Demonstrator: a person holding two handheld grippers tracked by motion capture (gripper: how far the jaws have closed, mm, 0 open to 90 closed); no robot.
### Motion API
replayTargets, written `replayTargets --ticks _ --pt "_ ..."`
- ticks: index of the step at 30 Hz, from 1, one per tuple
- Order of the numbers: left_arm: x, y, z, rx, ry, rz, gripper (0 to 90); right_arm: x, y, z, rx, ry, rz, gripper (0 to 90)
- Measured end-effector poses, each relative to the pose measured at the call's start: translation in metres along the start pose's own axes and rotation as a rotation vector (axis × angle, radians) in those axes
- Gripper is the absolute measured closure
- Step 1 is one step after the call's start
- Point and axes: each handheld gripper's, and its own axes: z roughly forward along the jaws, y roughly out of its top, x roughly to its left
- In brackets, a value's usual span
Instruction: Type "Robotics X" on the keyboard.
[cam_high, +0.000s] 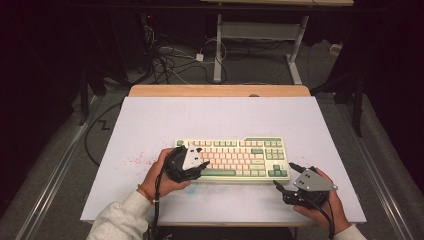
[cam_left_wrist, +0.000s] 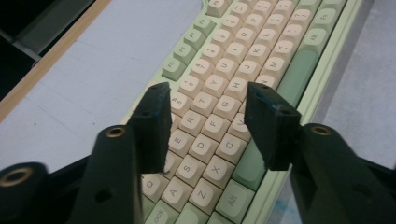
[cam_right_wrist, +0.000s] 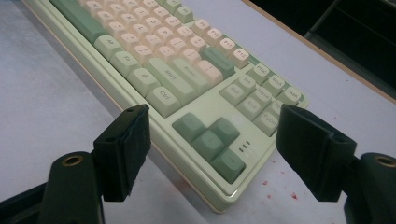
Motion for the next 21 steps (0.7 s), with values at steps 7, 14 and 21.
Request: replayTargets --ticks 7,14,21 --pt "0.0 -0.002 -0.002 -0.027 0.035 -0.023 24.8 0.0 0.0 0.0 0.002 0.001 0.0 26.6" --pt "0.001 -0.009 -0.007 -0.027 0.06 -0.022 17.8 0.0 0.0 -0.001 -0.001 0.002 0.001 26.6" --pt "0.008 -0.026 -0.015 -0.024 0.087 -0.04 18.2 -0.002 0.0 -0.002 -0.005 -0.011 0.013 26.8"
